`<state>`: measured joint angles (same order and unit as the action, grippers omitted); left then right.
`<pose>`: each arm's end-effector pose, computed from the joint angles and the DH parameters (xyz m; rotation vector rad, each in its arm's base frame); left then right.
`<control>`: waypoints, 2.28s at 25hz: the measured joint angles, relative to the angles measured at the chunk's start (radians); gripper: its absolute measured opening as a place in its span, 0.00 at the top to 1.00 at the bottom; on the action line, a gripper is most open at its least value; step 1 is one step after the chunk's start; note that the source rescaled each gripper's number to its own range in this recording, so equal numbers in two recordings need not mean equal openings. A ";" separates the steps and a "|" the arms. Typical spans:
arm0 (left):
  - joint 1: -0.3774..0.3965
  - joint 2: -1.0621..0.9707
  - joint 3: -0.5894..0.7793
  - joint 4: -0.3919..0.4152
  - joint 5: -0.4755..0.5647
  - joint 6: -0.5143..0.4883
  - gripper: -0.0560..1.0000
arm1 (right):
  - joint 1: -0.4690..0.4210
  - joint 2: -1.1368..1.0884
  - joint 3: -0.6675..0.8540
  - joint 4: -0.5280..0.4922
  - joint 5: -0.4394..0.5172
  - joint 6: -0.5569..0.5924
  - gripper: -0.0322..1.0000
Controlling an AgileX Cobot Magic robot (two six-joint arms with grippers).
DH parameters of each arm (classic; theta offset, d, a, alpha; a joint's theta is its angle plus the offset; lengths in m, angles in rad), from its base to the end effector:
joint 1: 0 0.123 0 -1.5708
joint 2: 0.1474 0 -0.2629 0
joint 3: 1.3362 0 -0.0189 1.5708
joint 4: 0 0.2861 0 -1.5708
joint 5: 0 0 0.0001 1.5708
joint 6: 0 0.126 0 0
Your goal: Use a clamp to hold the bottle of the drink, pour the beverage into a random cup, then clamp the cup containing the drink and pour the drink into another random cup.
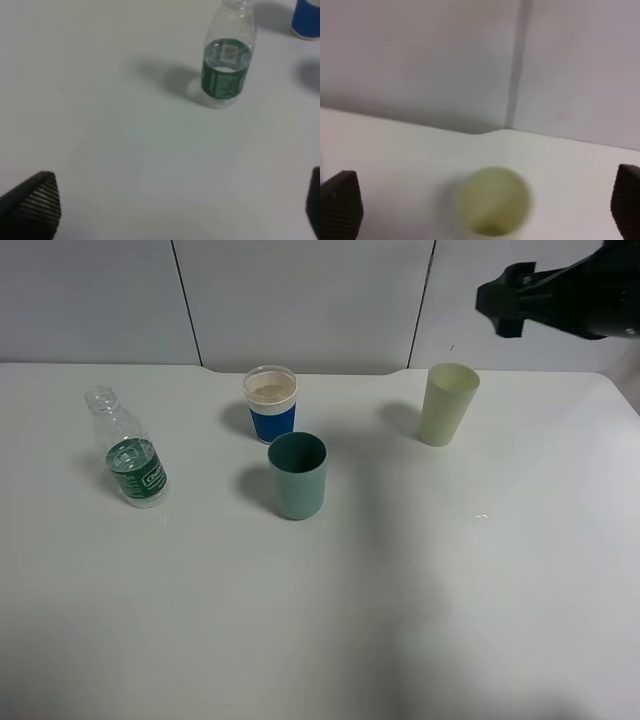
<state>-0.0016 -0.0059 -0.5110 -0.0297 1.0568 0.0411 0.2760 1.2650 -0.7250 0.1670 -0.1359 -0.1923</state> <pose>0.0777 -0.0034 0.2830 0.0448 2.0227 -0.0104 0.3314 0.0909 0.2349 -0.2702 1.8728 0.1489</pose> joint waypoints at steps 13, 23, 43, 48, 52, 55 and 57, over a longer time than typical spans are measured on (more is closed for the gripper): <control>0.000 0.000 0.000 0.000 0.000 0.000 0.00 | -0.280 -0.411 0.000 -0.076 0.289 0.033 0.00; 0.000 0.000 0.000 0.000 0.000 0.000 0.00 | -0.290 -0.832 0.000 -0.230 0.635 0.135 0.00; 0.000 0.000 0.000 0.000 0.000 0.000 0.00 | -0.293 -1.269 0.137 -0.243 1.180 0.136 0.00; 0.000 0.000 0.000 0.000 0.000 0.000 0.00 | -0.293 -1.269 0.224 -0.218 1.203 0.146 0.00; 0.000 0.000 0.000 0.000 0.000 0.000 0.00 | -0.293 -1.269 0.224 -0.230 1.202 0.163 0.00; 0.000 0.000 0.000 0.000 0.000 0.000 0.00 | -0.293 -1.269 0.224 -0.230 1.202 0.165 0.00; 0.000 0.000 0.000 0.000 0.000 0.000 0.00 | -0.293 -1.269 0.224 -0.230 1.202 0.165 0.00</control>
<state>-0.0016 -0.0059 -0.5110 -0.0297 1.0568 0.0411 -0.0175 -0.0045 -0.5013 -0.0632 1.0663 -0.0270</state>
